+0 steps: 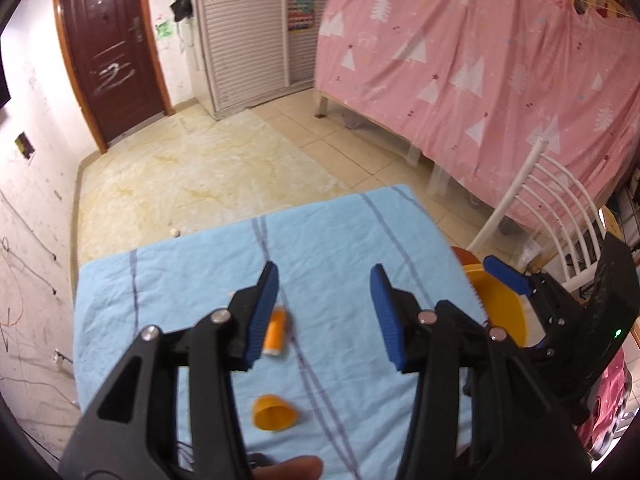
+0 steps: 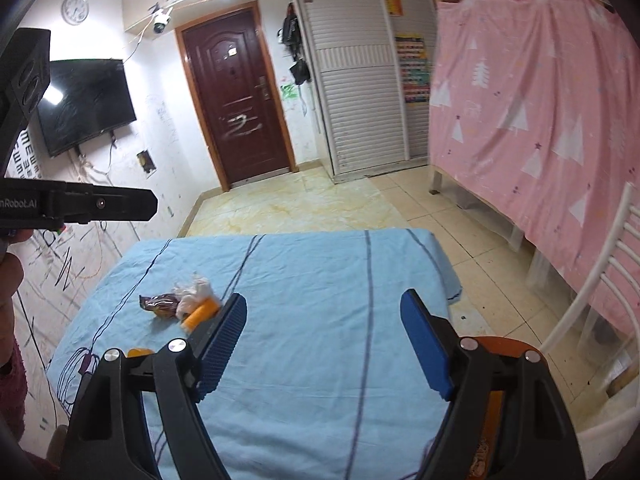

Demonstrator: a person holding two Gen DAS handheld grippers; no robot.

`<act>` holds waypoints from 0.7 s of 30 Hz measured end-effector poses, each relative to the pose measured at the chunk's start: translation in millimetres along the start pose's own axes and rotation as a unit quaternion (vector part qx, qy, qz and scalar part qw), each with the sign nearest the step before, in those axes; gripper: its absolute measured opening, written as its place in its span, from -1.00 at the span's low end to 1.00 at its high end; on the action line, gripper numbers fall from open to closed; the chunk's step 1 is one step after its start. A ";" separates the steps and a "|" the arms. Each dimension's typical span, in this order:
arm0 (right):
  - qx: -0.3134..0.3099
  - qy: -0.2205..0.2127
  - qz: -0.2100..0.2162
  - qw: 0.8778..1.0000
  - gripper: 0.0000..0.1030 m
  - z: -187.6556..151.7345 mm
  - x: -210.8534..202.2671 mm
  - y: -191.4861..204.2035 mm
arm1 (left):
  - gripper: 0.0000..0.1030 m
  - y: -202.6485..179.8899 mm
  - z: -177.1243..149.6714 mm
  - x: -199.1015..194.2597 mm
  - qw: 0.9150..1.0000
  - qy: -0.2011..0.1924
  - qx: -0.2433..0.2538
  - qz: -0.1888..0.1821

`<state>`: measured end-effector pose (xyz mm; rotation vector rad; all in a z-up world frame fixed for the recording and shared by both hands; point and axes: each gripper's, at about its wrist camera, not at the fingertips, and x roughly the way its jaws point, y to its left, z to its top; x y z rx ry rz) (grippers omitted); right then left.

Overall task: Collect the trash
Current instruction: 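Move both open tools back over the bedsheet toward the candy wrapper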

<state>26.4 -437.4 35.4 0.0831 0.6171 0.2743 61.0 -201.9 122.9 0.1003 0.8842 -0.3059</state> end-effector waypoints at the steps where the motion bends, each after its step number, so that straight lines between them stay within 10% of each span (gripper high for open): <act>1: -0.003 0.002 0.002 1.000 0.41 -0.4 2.2 4.6 | -0.12 5.8 -2.0 -0.1 1.000 0.001 -0.003 0.002; 21: -0.054 0.052 0.014 0.997 0.42 8.7 60.9 77.6 | 0.02 104.9 -47.9 34.5 0.996 0.049 -0.073 0.012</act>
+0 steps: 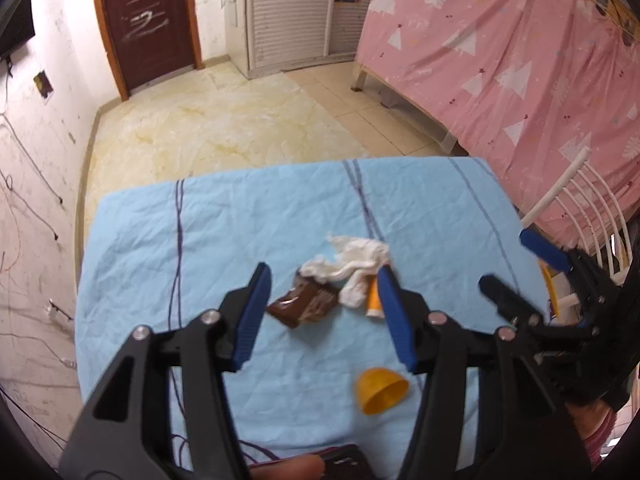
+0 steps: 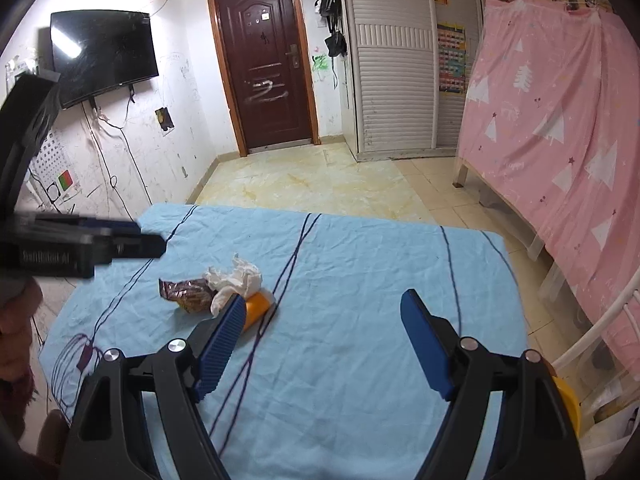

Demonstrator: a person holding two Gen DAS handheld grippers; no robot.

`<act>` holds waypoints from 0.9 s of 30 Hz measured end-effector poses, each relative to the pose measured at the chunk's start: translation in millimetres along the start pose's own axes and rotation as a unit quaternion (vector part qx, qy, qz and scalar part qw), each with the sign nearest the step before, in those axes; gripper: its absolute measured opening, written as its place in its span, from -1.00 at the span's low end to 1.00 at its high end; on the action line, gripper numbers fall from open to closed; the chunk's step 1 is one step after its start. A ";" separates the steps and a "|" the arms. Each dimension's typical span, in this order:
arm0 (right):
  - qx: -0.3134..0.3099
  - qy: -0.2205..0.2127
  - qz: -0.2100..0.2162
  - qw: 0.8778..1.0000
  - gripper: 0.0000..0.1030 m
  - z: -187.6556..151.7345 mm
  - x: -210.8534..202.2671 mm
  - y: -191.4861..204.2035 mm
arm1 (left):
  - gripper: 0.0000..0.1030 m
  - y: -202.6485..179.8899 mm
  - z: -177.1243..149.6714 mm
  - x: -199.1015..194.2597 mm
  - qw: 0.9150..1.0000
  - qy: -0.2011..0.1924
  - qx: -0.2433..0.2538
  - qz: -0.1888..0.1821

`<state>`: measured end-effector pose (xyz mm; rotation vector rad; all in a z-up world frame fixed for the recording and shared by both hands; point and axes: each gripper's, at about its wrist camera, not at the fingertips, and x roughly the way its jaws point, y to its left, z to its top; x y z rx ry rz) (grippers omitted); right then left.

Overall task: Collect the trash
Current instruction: 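Move both open tools back over the bedsheet toward the candy wrapper, then grasp the brown candy wrapper with the left tool while the right tool grasps the white tissue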

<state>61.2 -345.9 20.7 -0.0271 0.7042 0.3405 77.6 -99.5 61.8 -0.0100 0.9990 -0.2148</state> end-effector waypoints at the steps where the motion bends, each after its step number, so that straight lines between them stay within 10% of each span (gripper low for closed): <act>1: 0.002 0.003 0.001 1.000 0.42 3.3 5.1 1.0 | 0.02 3.2 -1.9 2.8 1.000 0.004 -0.004 -0.001; 17: -0.005 0.049 0.047 0.998 0.42 37.9 70.3 21.9 | 0.02 35.9 -20.4 66.1 0.995 0.084 -0.039 -0.036; 27: 0.007 0.082 0.084 0.993 0.42 39.8 97.4 26.1 | -0.48 34.7 -16.5 76.5 0.996 0.072 -0.047 -0.033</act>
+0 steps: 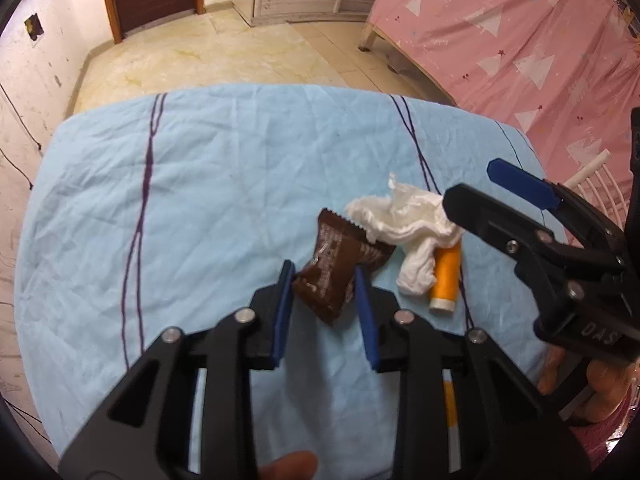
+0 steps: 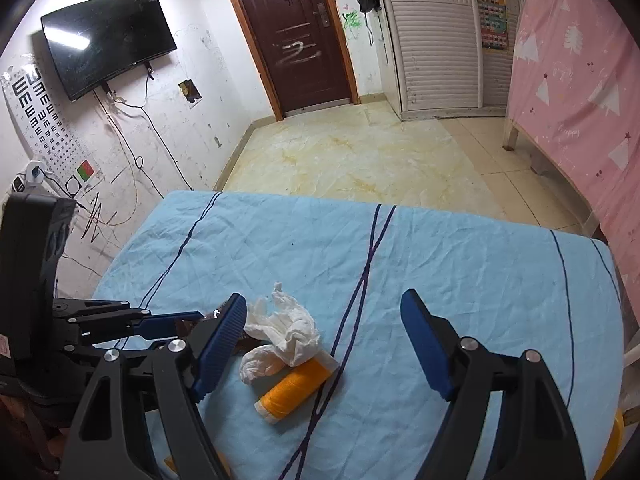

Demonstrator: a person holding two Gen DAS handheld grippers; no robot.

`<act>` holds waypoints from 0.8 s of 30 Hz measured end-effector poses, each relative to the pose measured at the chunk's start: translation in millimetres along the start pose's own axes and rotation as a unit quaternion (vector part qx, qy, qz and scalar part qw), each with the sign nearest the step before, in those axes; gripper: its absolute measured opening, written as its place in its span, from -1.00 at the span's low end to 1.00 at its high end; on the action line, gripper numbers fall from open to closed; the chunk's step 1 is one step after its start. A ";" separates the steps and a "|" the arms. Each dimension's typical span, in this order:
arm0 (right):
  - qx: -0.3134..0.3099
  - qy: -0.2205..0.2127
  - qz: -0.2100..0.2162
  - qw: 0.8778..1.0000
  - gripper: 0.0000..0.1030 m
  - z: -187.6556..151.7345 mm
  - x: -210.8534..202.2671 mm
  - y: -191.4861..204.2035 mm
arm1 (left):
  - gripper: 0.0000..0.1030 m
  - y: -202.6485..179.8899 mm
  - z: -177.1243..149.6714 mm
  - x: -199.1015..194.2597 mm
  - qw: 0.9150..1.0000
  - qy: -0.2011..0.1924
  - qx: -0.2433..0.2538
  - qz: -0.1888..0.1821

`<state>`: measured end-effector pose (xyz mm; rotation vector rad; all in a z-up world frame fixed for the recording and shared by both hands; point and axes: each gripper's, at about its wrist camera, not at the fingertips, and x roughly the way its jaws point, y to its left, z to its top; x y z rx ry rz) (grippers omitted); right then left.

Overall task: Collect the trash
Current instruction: 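Grasp the brown candy wrapper with the left tool while the right tool grasps the white tissue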

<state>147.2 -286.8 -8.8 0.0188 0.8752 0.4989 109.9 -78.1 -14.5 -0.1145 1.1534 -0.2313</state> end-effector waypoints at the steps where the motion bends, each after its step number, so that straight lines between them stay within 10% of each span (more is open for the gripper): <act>1: -0.001 0.004 0.002 1.000 0.42 -0.5 2.4 1.0 | -0.56 0.9 -0.6 -1.6 1.000 -0.004 0.000 0.004; 11: -0.035 0.030 -0.001 0.999 0.36 -6.2 20.3 18.2 | -0.57 21.4 -6.7 -23.3 0.999 -0.028 -0.007 0.029; 20: -0.068 0.042 -0.013 0.997 -0.60 -9.0 35.1 36.8 | -0.56 28.4 -13.0 -34.7 0.998 -0.050 -0.012 0.044; 24: -0.096 0.038 -0.033 0.994 -0.73 -10.0 31.5 49.7 | -0.56 26.5 -14.8 -38.0 0.997 -0.056 -0.010 0.049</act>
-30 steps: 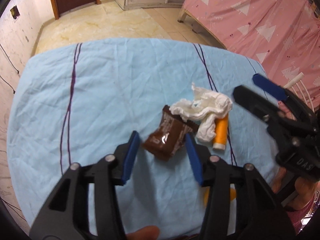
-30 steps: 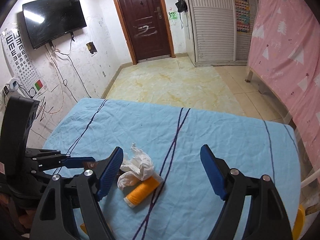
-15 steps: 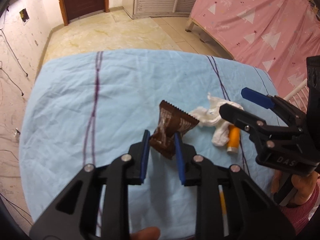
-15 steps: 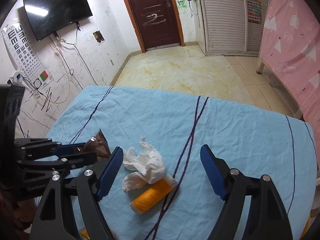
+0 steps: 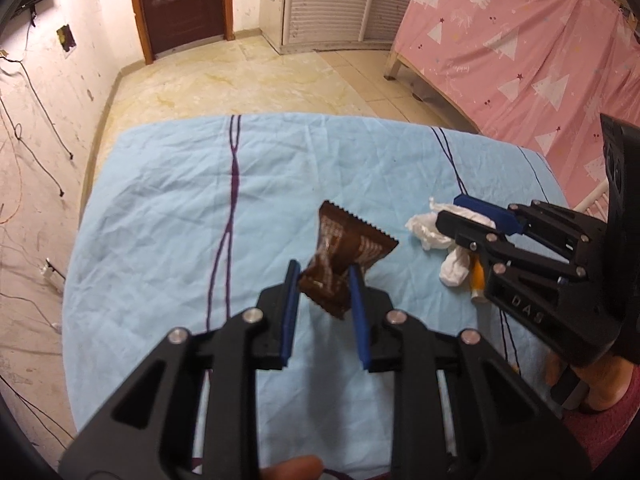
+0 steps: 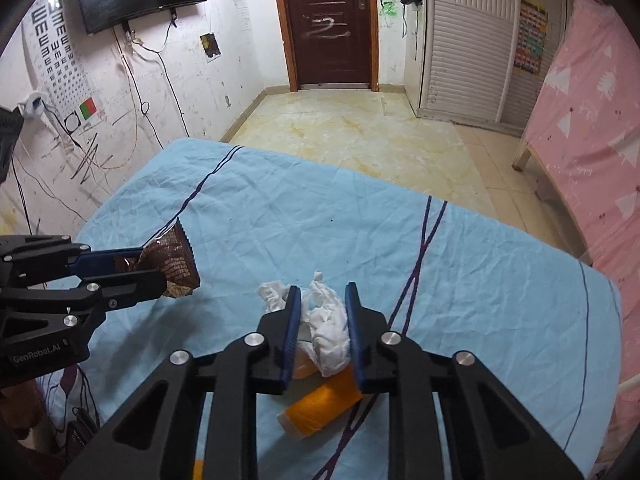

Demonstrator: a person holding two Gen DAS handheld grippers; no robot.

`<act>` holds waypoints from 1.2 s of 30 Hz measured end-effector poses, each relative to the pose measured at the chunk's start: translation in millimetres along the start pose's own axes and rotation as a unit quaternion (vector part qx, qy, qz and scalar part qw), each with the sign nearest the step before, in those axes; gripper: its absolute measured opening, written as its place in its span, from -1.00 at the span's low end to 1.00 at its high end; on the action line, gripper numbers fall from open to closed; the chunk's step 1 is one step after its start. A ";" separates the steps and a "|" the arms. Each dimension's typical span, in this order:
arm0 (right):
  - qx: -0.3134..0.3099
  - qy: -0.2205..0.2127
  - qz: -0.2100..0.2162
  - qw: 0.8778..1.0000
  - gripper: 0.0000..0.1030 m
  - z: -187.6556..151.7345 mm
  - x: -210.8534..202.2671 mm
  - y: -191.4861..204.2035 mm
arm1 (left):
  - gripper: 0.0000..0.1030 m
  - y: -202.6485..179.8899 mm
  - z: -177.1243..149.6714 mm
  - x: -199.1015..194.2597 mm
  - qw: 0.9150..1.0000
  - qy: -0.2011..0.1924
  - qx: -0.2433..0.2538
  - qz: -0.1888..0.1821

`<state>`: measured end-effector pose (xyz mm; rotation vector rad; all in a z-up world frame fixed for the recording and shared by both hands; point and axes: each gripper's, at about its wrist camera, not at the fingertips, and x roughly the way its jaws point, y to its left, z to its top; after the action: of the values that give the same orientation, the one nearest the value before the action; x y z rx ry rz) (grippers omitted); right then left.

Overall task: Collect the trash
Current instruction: 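Grasp the brown candy wrapper with the left tool while the right tool grasps the white tissue, then lift the candy wrapper with the left tool while the right tool lifts the tissue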

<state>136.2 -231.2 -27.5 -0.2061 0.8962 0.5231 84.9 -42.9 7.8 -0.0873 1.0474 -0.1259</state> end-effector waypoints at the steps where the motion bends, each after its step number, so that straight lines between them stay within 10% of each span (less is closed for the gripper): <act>1: 0.001 -0.002 0.000 1.000 -0.74 -0.1 -0.9 0.0 | -0.56 -0.3 -0.1 -2.2 1.000 -0.004 0.000 0.002; 16: 0.068 -0.077 0.021 0.994 -0.78 -7.2 -58.7 -40.0 | -0.56 -27.5 2.7 -34.1 0.995 -0.067 0.036 0.061; 30: 0.055 -0.036 0.040 0.997 -0.73 -7.9 -37.1 -33.5 | -0.56 -40.6 2.0 -37.7 0.994 -0.075 0.047 0.071; 33: 0.051 -0.027 0.039 0.998 -0.61 -6.5 -29.8 -29.1 | -0.56 -35.4 3.0 -35.2 0.994 -0.071 0.039 0.068; 36: 0.046 -0.023 0.033 0.998 -0.03 -4.2 -25.3 -24.6 | -0.56 -30.4 3.4 -33.3 0.995 -0.067 0.036 0.065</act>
<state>133.1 -262.7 -11.3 -0.0796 0.8827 0.5450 69.6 -68.1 42.1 0.0368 0.9108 -0.0394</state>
